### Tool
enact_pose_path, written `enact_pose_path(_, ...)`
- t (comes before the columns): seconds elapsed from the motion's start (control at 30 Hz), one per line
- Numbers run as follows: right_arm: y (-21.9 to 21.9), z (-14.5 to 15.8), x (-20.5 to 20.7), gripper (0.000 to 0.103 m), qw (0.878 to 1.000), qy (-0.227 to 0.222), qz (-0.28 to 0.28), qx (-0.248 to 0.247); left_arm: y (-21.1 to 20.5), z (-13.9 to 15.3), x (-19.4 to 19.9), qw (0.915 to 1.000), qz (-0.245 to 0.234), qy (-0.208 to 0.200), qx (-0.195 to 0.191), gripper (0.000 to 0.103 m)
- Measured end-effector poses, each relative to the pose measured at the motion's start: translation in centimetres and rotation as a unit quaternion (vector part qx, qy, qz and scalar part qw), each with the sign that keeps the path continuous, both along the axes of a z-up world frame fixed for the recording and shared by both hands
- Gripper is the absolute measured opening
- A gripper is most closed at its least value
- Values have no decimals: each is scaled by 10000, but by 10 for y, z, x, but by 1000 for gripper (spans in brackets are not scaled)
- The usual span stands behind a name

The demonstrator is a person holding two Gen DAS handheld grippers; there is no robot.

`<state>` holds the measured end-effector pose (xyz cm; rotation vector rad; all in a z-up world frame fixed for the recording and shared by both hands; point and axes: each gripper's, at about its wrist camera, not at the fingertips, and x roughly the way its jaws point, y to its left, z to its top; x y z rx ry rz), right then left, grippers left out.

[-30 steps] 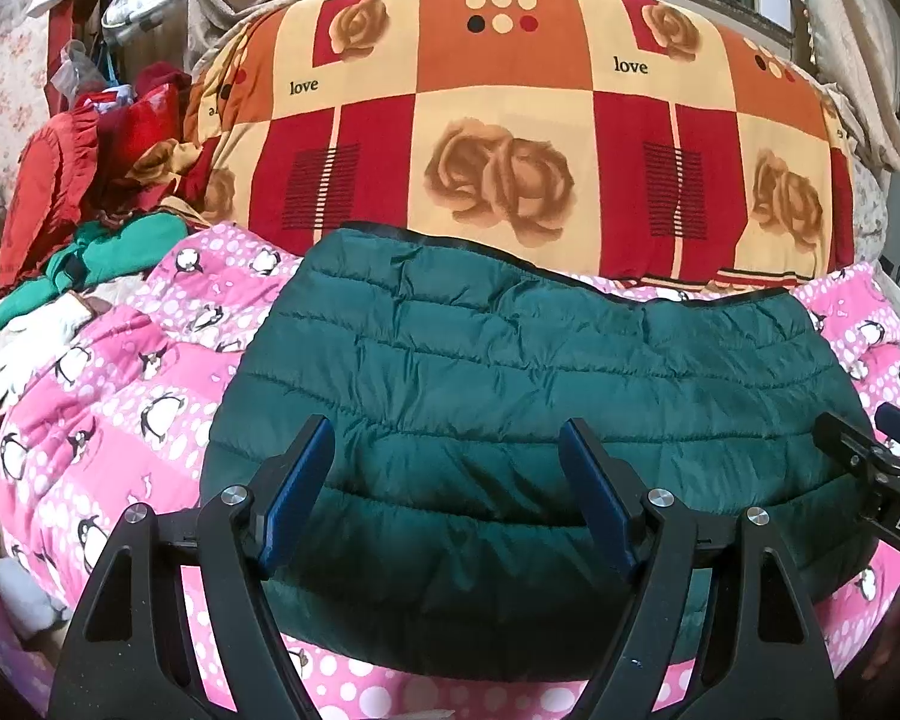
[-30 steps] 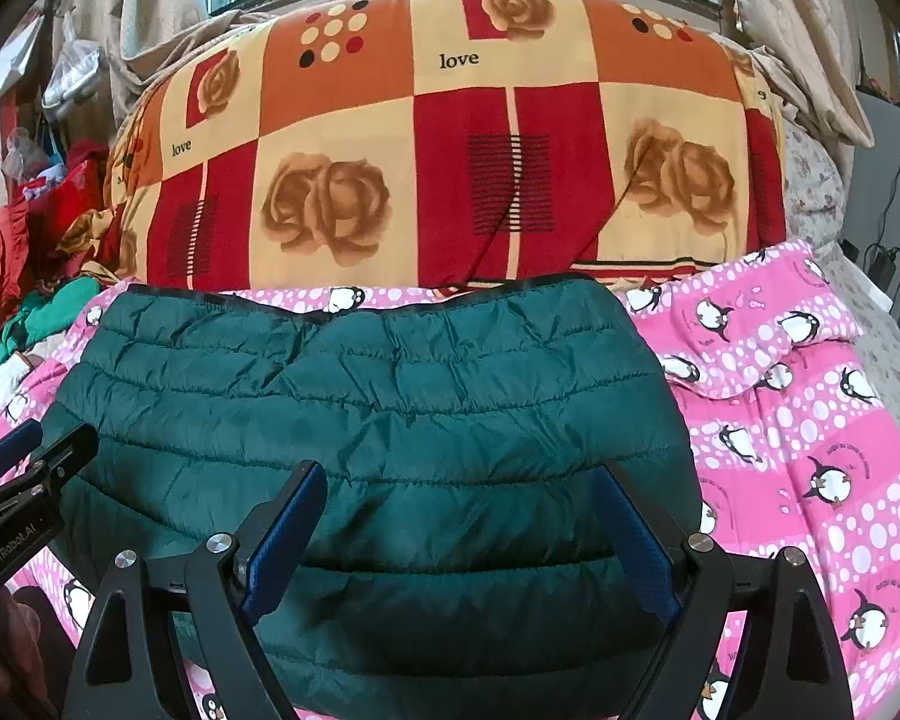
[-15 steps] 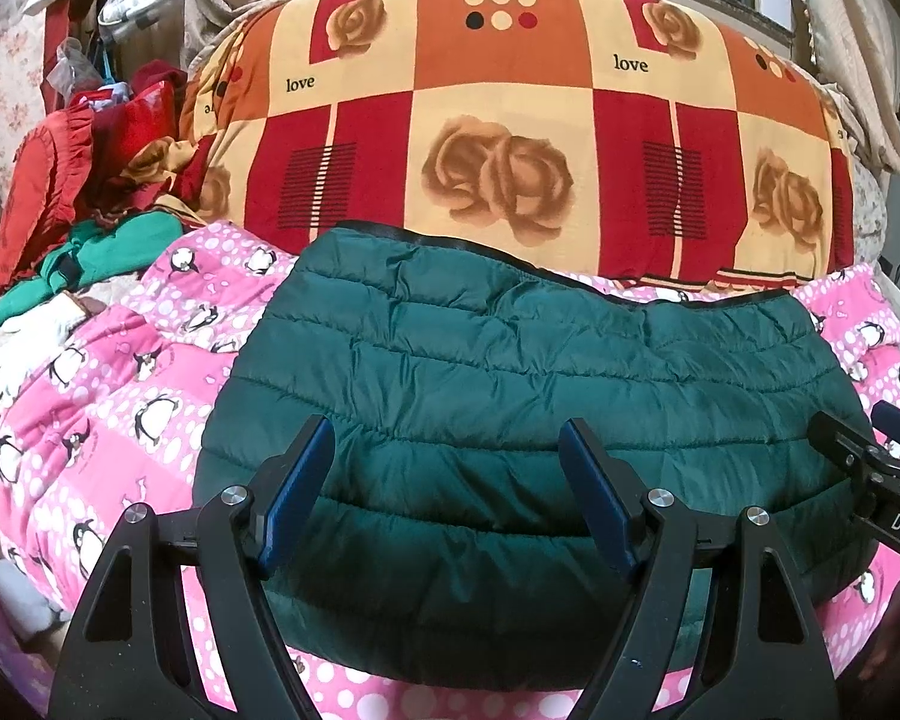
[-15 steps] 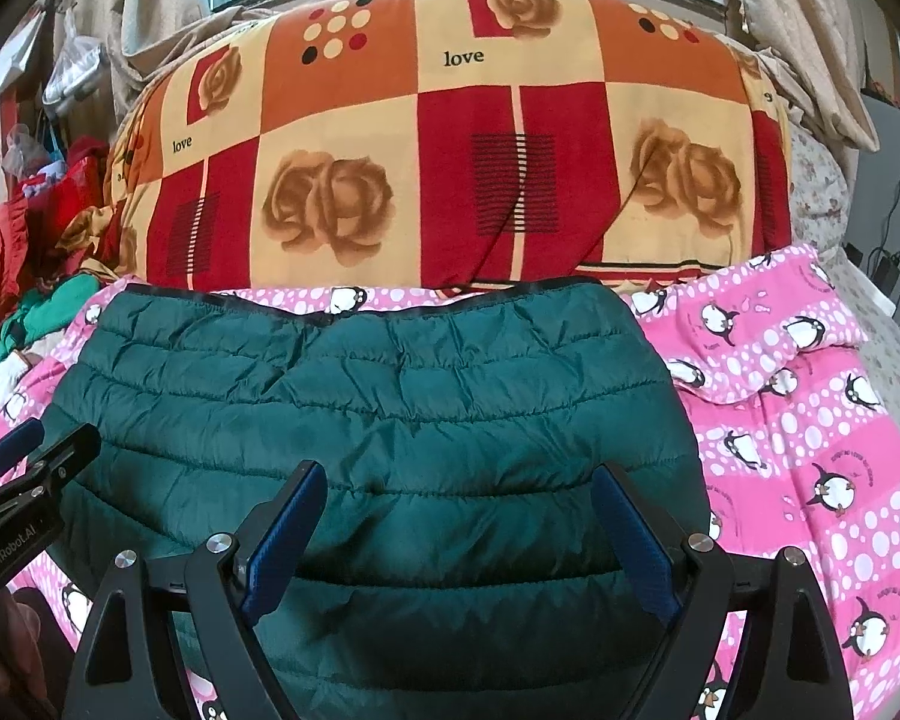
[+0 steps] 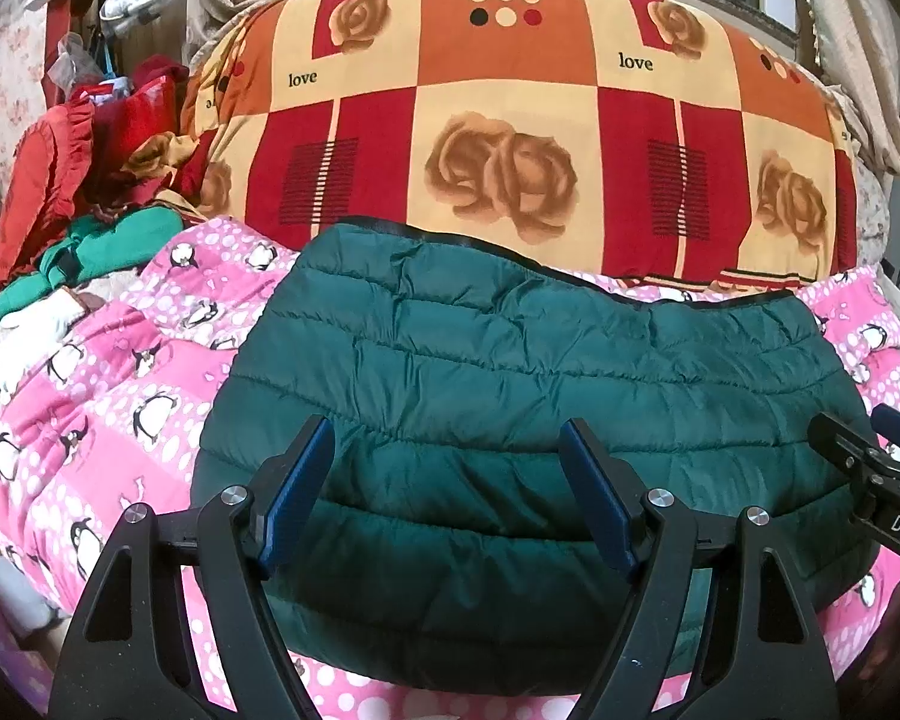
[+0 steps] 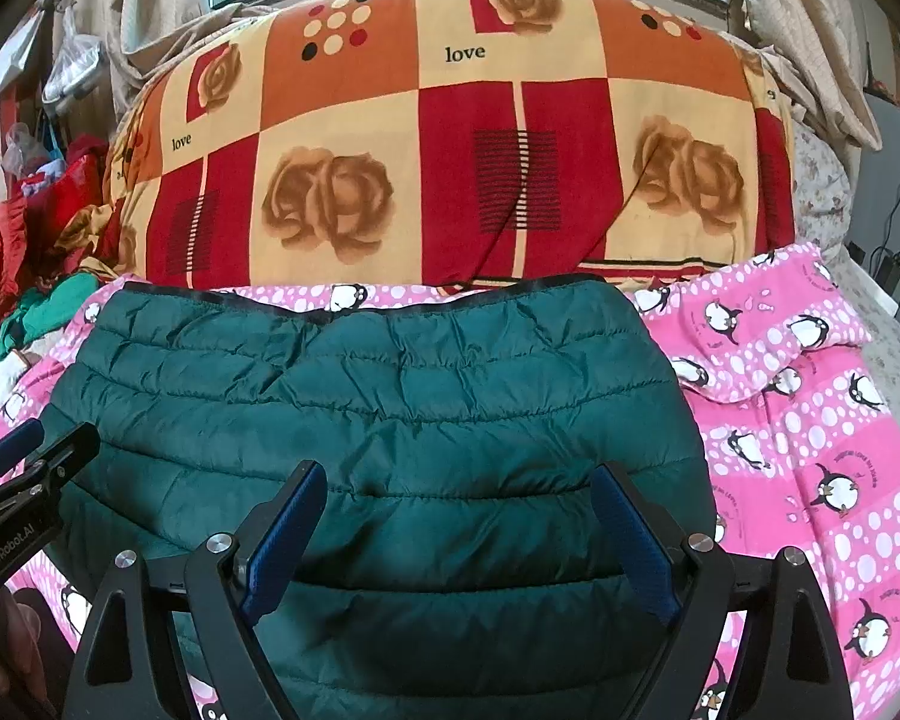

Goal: Fold large clothes

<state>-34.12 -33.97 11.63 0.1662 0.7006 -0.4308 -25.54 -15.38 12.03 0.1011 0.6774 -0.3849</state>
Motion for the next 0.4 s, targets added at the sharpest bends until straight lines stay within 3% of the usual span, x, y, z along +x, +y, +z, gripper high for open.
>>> enact_pose_path(0.4,-4,-2,3,88,10000,-26,56,52,2,2,5,9998,-156,-88,-19,78)
